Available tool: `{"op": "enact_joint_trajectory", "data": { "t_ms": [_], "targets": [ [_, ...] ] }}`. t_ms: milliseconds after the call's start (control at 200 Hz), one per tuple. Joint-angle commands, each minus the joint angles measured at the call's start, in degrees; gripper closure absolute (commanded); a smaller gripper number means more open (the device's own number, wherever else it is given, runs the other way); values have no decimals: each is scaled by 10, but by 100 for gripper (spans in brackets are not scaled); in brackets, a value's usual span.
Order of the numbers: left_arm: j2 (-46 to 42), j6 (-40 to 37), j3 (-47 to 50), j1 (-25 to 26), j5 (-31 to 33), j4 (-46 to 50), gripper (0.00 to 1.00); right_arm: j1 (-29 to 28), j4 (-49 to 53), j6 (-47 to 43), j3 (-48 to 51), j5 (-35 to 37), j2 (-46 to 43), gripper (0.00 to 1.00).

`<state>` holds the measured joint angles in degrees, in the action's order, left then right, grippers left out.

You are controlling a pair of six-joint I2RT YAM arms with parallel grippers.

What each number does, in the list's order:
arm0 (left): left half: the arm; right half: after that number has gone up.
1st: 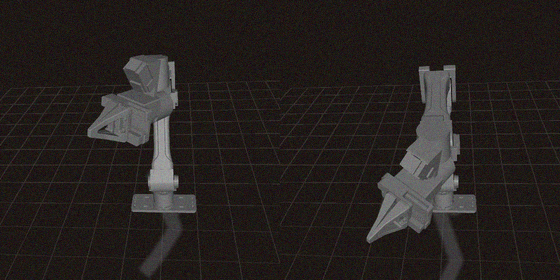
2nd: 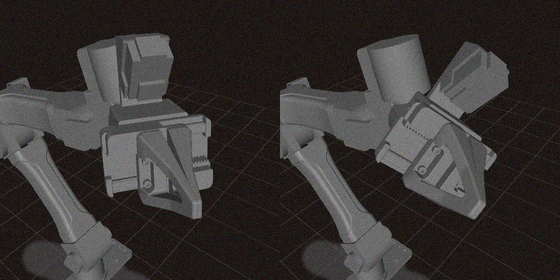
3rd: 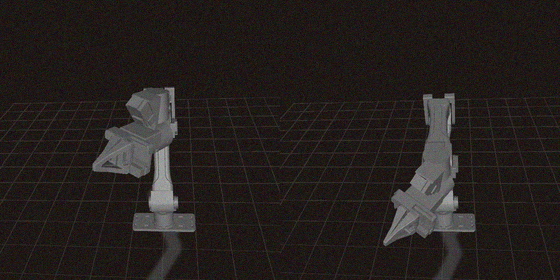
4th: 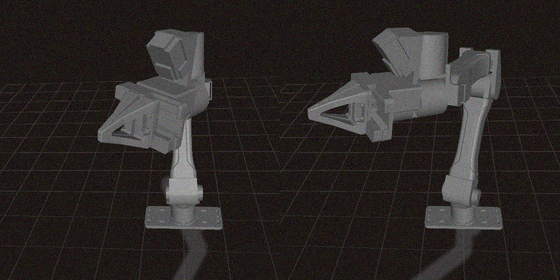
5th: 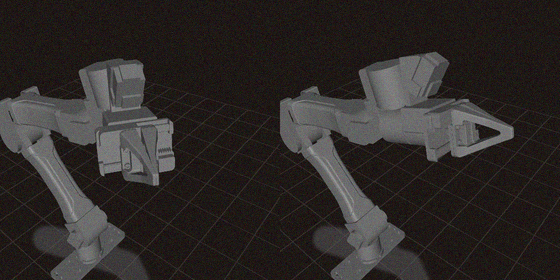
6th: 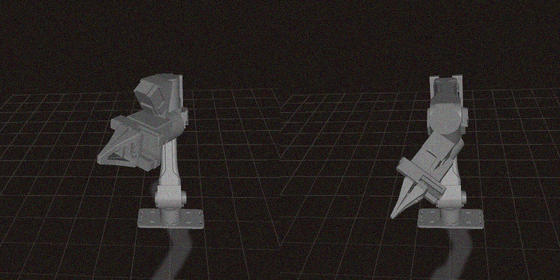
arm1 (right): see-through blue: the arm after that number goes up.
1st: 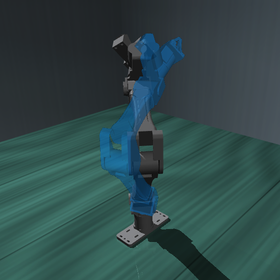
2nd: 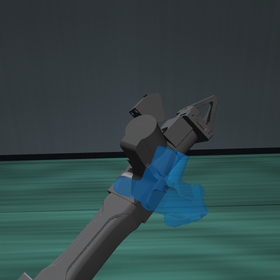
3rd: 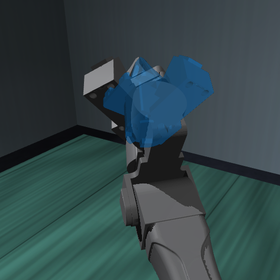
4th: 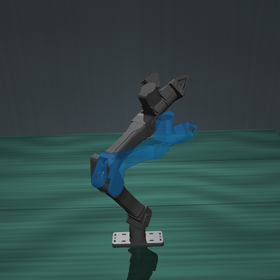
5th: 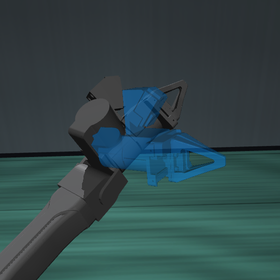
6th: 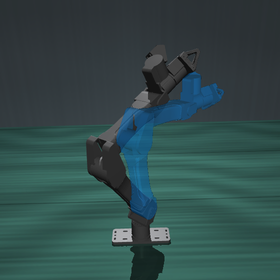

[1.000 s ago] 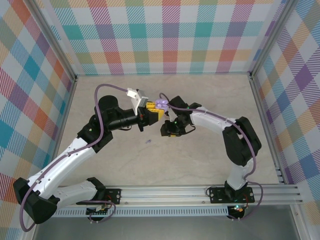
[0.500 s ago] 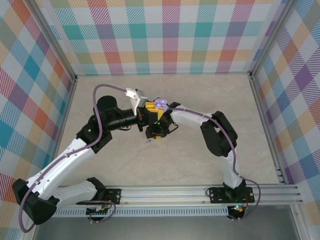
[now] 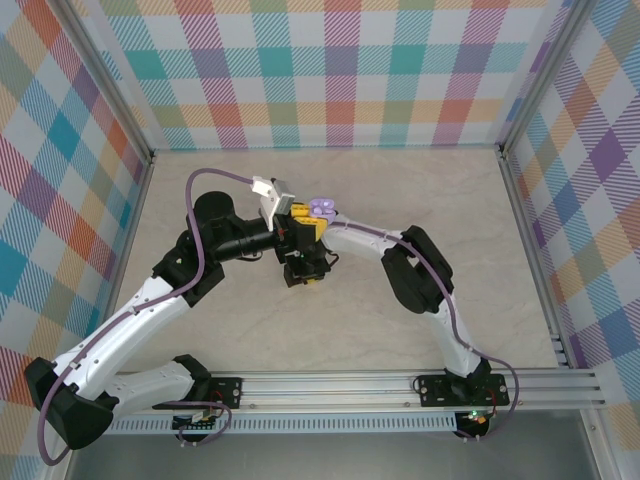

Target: Insert the wireless bluetooth earbuds into the charging case

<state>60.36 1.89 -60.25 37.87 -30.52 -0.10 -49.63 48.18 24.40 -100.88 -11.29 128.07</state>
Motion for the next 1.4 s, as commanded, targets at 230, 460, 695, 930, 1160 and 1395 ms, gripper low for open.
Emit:
{"op": "enact_joint_trajectory", "data": {
  "t_ms": [230,460,695,930,1160,1395],
  "targets": [
    [-3,-2,-15,6,-9,-12,85,-7,70,4,-32,105,21,68],
    [-2,-1,-15,6,-9,-12,85,-5,97,5,-30,171,14,70],
    [-1,-1,-15,6,-10,-12,85,3,129,-5,-30,243,-6,66],
    [2,1,-14,6,-12,-13,85,8,92,-4,-5,173,-55,63],
    [2,2,-13,6,-13,-16,85,17,65,70,0,123,-47,57],
    [2,2,-10,6,-16,-20,85,18,67,119,-18,128,-12,61]
  ]
}}
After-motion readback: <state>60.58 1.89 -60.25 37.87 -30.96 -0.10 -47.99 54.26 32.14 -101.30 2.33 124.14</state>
